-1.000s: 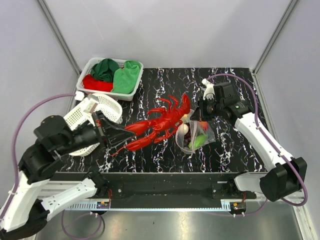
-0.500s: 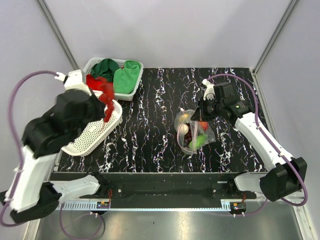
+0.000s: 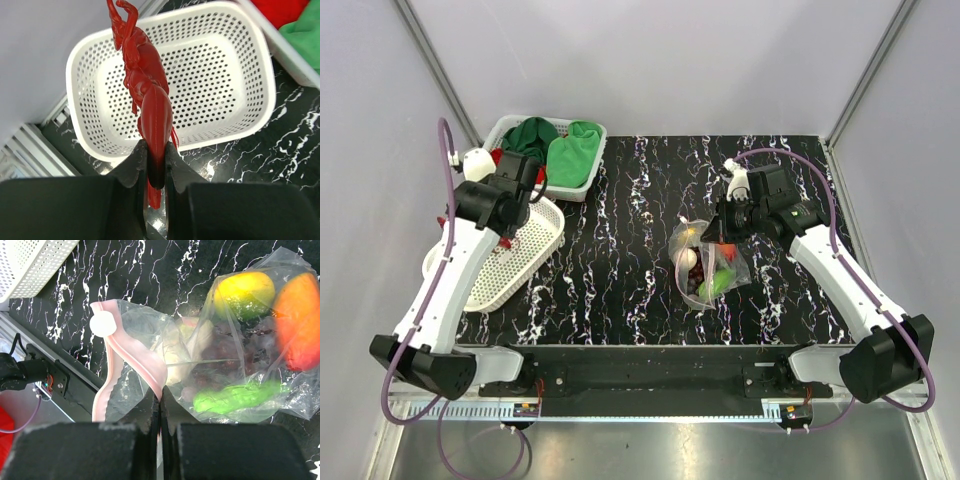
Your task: Open the zip-top bag and remove the fake food
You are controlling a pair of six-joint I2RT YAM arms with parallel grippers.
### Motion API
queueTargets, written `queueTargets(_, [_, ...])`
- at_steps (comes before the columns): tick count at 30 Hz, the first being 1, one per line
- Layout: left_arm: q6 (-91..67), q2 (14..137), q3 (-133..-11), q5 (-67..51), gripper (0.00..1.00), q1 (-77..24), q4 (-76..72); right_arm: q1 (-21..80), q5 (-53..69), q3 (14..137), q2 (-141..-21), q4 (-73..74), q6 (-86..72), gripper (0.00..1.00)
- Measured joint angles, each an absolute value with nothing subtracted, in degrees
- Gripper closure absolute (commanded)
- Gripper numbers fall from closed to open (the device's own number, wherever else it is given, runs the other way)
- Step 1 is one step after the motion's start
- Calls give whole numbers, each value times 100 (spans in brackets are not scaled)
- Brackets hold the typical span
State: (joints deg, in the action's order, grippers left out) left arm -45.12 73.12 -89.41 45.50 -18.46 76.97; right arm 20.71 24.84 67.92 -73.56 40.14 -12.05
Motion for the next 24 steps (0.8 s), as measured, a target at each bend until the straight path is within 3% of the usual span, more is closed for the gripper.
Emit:
queueTargets(5, [-5290, 7417, -8368, 4556, 100, -1747, 7566, 2071, 2515, 6792, -7356, 4012, -1205, 100])
queueTargets(14, [-7192, 8960, -8897, 4875, 100, -1684, 7732, 2071, 2517, 6792, -7328, 4012, -1205, 100])
queueTargets(21, [-8309, 9220, -8947, 4915, 100, -1678, 7752, 2069, 2578, 6790, -7317, 4007, -1203, 100])
queueTargets(23, [-8521, 9220, -8956, 4954, 83, -1669, 7752, 2069, 2613, 6788, -7317, 4007, -1203, 100])
queueTargets(24, [-8591, 9227, -8958, 4969, 68, -1664, 7756, 2069, 2620, 6785, -7317, 4005, -1201, 100])
